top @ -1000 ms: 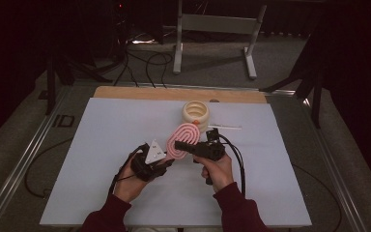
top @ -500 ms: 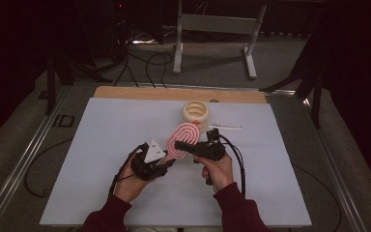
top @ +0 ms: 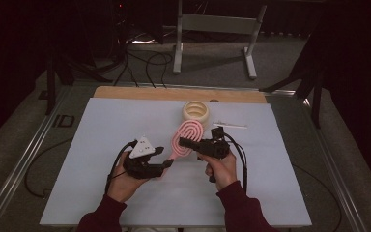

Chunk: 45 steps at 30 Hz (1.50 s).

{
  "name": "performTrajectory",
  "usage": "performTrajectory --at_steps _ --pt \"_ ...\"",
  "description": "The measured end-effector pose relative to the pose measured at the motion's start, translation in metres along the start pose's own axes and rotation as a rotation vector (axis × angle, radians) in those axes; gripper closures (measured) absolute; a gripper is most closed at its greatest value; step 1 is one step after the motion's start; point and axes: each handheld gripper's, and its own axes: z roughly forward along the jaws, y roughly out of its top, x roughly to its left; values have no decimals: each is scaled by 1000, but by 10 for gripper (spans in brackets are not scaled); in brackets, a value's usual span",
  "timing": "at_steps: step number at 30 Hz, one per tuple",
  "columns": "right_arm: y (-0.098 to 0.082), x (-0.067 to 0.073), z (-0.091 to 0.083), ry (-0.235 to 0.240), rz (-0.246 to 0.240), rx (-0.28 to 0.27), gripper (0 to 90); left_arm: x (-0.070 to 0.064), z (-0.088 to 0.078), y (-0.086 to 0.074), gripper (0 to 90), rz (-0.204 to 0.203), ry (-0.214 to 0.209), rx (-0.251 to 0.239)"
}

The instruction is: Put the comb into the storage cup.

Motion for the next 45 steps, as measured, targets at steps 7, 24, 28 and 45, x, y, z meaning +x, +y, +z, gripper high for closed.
performTrajectory --at_steps 7,24,28,45 --pt "2 -1 -4 -1 4 -24 638 3 -26 -13 176 20 150 -47" --pt "6 1 -4 11 8 -52 640 24 -74 -66 10 -120 289 -158" --pt "7 0 -6 16 22 -61 639 25 -80 -79 4 -117 320 -171" --pt "17 -3 -11 18 43 -116 639 32 -89 -102 3 -94 415 -218"
